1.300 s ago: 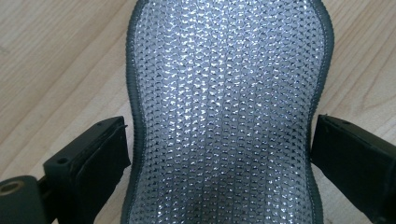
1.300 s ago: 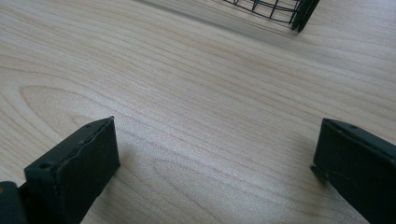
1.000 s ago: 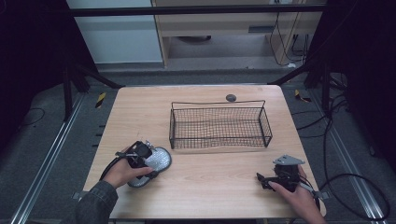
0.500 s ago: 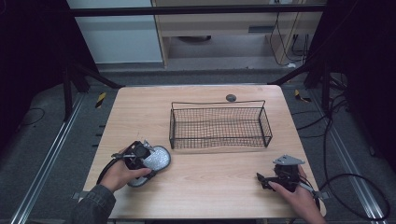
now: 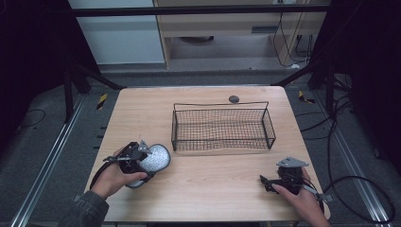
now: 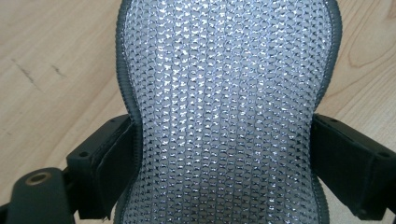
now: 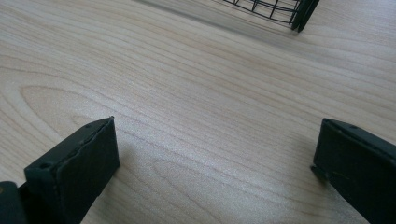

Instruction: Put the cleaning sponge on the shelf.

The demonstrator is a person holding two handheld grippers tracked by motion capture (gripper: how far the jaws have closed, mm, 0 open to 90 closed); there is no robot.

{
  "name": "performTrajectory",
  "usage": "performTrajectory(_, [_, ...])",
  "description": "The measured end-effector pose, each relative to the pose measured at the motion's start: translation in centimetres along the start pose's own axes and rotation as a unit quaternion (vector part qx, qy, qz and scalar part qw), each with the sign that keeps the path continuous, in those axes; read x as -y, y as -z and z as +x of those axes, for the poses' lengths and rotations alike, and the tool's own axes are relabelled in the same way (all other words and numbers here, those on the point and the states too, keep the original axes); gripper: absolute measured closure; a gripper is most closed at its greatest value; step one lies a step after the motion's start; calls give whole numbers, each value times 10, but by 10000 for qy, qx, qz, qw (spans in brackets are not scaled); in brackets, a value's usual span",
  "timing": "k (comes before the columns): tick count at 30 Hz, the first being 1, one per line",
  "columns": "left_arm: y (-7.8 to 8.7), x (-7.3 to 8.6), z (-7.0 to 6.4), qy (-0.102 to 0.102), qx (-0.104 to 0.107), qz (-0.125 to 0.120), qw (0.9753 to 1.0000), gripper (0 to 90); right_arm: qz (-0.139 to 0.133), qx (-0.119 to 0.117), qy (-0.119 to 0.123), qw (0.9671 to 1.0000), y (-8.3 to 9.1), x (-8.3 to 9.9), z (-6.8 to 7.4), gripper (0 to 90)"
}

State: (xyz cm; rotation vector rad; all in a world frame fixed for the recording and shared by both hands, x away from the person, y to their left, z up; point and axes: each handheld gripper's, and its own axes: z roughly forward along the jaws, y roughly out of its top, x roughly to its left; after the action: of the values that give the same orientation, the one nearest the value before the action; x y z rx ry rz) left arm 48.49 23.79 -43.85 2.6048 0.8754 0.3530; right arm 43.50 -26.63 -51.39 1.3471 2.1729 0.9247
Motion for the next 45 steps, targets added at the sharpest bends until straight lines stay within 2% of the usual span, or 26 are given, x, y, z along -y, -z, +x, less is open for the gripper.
performTrajectory(11, [40, -18, 3, -224, -215, -310, 9990, 112, -1, -1, 0, 10000, 0, 0, 0, 3])
performTrajectory(16, [53, -27, 3, -483, -257, -478, 9974, 112, 0, -1, 0, 10000, 0, 0, 0, 3])
performTrajectory(21, [62, -40, 5, -636, -344, -479, 9962, 112, 0, 0, 0, 10000, 0, 0, 0, 3])
performTrajectory(27, [70, -57, 8, -696, -467, -539, 9950, 111, -1, -2, 0, 10000, 0, 0, 0, 3])
performTrajectory(29, [72, -64, 10, -757, -482, -512, 9946, 111, 0, -1, 2, 10000, 0, 0, 0, 3])
performTrajectory(32, [73, -74, 12, -928, -609, -506, 9925, 113, -1, 1, -2, 10000, 0, 0, 0, 3])
performTrajectory(37, [72, -86, 14, -1014, -645, -555, 9912, 116, -1, 1, -2, 10000, 0, 0, 0, 3])
performTrajectory(42, [71, -102, 15, -1045, -650, -702, 9899, 118, -1, 1, -3, 10000, 0, 0, 0, 3])
performTrajectory(45, [70, -111, 17, -1090, -679, -683, 9894, 117, -1, 1, -2, 10000, 0, 0, 0, 3])
